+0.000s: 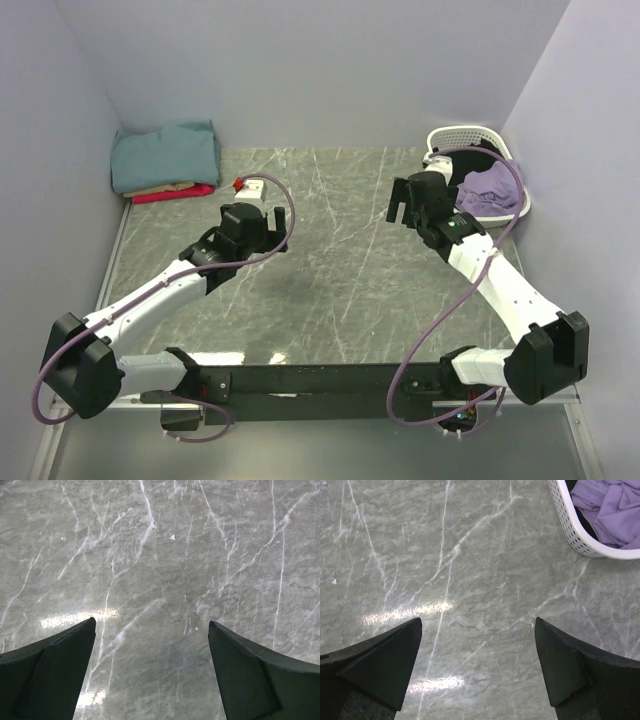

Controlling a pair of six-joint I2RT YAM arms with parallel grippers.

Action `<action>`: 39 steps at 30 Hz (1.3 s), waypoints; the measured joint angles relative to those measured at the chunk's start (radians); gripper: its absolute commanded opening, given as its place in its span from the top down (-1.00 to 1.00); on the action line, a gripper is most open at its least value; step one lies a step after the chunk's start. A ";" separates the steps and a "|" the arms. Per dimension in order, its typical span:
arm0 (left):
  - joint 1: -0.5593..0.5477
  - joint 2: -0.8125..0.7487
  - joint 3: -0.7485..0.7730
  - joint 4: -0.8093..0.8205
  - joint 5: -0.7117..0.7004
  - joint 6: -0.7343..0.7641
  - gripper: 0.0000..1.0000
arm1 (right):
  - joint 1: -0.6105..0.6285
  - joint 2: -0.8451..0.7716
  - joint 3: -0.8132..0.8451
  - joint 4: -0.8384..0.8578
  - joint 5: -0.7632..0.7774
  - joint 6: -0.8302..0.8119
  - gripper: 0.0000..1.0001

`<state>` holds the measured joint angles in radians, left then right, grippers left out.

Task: Fold and stack the t-shirts
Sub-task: Grab the tshirt from the pile

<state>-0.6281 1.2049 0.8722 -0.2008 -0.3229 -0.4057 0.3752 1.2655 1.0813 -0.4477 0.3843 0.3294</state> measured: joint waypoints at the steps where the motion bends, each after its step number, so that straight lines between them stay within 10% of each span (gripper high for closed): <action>1: 0.000 -0.002 0.000 0.000 0.000 0.000 -0.99 | 0.000 -0.001 0.000 0.001 0.001 -0.002 -0.99; 14: 0.000 -0.025 0.000 0.001 -0.007 -0.002 -0.99 | -0.023 -0.031 0.002 0.031 0.081 0.000 -0.99; 39: 0.001 0.092 0.009 0.016 0.037 -0.007 -0.99 | -0.445 0.712 0.509 0.089 0.133 0.181 -0.98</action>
<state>-0.6270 1.2964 0.8810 -0.1848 -0.2855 -0.4129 -0.0696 1.9778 1.5902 -0.3584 0.5175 0.5106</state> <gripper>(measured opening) 0.995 0.990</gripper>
